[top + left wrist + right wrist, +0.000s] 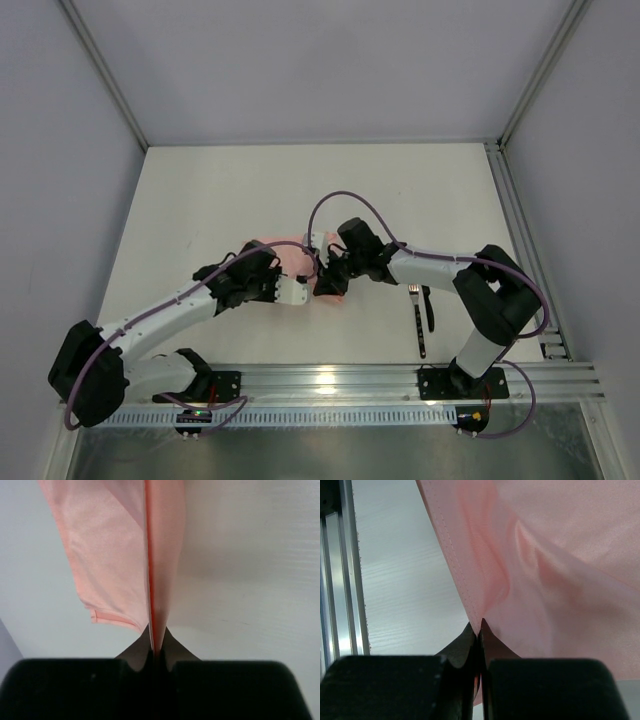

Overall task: Fold the napkin into a case and place the utensils inside
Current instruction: Turn over the upper triangle folded napkin at the center of the board.

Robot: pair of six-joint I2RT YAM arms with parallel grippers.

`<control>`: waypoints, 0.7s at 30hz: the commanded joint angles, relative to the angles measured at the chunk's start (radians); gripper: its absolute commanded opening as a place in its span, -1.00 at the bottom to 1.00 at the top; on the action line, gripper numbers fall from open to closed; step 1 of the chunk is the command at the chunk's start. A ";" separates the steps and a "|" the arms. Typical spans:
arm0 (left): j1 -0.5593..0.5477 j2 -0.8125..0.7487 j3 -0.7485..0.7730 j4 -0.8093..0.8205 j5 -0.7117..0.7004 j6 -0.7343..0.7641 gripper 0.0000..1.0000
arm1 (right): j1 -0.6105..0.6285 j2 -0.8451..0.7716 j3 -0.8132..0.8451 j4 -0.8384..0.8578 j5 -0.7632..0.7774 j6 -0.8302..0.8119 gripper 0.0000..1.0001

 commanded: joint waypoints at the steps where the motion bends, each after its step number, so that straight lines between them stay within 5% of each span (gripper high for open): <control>1: 0.004 -0.034 0.049 -0.035 0.013 0.000 -1.00 | 0.002 -0.019 0.032 -0.027 -0.006 -0.028 -0.93; 10: 0.065 0.079 0.317 -0.349 0.090 -0.030 -1.00 | 0.031 -0.094 0.133 -0.223 0.066 -0.046 -0.92; 21: 0.252 0.102 0.708 -0.924 0.122 0.205 -1.00 | 0.067 -0.147 0.399 -0.429 0.068 0.176 -0.93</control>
